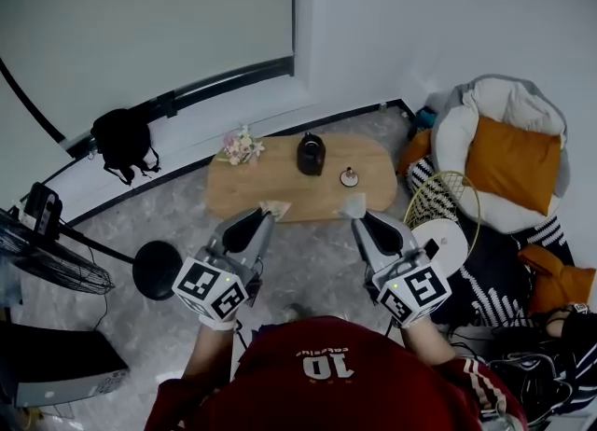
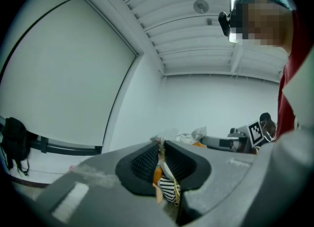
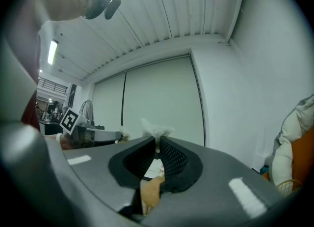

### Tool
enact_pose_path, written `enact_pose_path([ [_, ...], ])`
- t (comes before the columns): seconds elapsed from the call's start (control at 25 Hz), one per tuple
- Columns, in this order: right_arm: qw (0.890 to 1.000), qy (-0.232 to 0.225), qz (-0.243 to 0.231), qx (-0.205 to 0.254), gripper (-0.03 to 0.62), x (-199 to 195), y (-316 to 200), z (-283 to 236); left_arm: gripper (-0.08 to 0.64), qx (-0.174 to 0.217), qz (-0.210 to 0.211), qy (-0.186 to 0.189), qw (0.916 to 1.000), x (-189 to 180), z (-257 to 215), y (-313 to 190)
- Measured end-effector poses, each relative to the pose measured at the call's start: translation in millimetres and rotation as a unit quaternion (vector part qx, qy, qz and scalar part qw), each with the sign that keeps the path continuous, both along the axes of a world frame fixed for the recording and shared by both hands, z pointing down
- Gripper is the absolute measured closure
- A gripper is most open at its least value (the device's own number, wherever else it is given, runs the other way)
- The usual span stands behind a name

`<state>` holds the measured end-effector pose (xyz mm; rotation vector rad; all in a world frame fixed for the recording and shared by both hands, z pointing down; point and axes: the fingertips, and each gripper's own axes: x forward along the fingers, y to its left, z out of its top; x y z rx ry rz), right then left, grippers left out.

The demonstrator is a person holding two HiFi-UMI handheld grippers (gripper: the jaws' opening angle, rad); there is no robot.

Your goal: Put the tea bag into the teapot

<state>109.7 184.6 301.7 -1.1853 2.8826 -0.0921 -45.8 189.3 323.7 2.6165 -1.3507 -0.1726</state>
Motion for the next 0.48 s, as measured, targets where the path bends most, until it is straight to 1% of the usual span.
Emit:
enact_pose_path([
  [0.2,1.000,0.003,0.006,-0.001,0.561,-32.1,-13.3,0.3,0.512,-0.009,0.007,0.005,0.9999,-31.8,2.8,-15.1],
  [0.24,1.000,0.003,0.008,-0.004,0.561,-37.3,-15.0,2.0,0.512,-0.007,0.010,0.001,0.9999,-35.4,0.8,-16.5],
  [0.32,1.000,0.006,0.014,-0.007,0.561,-44.6,-18.9,6.6,0.512,0.010,0.027,-0.006,0.9996,-36.5,-7.1,-19.4],
  [0.4,1.000,0.008,0.021,-0.011,0.561,-47.1,-23.6,8.1,0.512,0.023,0.049,0.008,0.9985,-35.1,-12.0,-25.2],
  [0.48,1.000,0.007,0.024,-0.012,0.561,-48.4,-27.0,5.6,0.512,0.020,0.056,0.018,0.9981,-37.5,-9.6,-32.2],
])
